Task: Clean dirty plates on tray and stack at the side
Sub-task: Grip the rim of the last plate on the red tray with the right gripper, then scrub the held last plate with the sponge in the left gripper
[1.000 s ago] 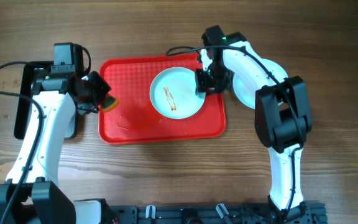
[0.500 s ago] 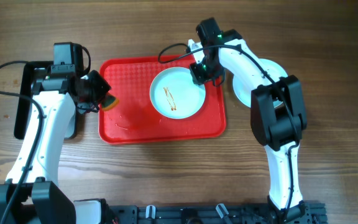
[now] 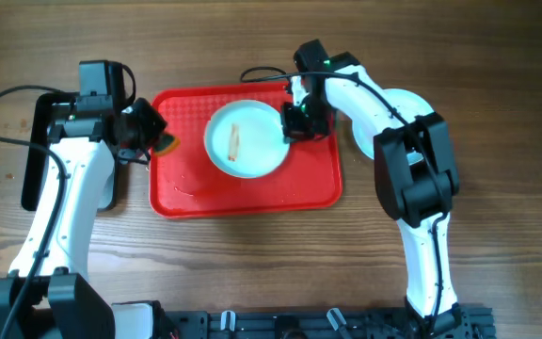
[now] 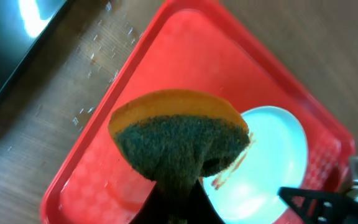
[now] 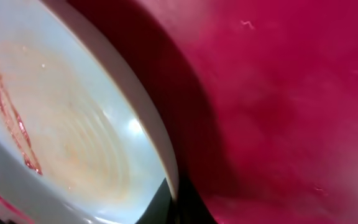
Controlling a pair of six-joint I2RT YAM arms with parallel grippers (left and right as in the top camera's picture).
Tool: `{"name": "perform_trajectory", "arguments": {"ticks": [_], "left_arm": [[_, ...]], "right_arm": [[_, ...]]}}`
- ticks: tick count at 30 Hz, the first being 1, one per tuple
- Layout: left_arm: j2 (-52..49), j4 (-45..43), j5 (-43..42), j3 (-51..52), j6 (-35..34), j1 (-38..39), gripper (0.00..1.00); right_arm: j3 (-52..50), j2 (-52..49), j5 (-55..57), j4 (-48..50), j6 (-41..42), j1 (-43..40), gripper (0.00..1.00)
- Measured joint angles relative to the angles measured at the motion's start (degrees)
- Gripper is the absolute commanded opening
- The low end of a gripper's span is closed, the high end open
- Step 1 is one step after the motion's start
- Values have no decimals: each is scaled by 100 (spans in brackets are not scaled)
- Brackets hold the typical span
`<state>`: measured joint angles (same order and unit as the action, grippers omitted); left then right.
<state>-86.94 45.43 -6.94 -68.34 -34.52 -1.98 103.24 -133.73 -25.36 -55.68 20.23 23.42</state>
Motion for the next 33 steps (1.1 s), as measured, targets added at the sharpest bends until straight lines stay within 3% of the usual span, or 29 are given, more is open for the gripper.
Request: {"name": "perform_trajectory", "arguments": {"ticks": [3, 11, 17, 21, 28, 33], "left_arm": [[-192, -341, 0, 0, 146, 20, 4], [-1445, -1467, 9, -9, 1641, 800, 4], [-2350, -1316, 522, -39, 1897, 1088, 4], [-2424, -1158, 616, -162, 1921, 1099, 4], [-2516, -669, -1316, -181, 3410, 1137, 4], [-2562, -494, -1600, -179, 3694, 1314, 4]], "right_arm": [[-63, -11, -127, 474, 367, 297, 4], [-79, -22, -212, 566, 468, 461, 5], [-79, -22, -214, 566, 463, 461, 4], [-79, -22, -214, 566, 461, 461, 4], [-79, -22, -205, 544, 459, 457, 4], [-79, -22, -210, 546, 439, 457, 4]]}}
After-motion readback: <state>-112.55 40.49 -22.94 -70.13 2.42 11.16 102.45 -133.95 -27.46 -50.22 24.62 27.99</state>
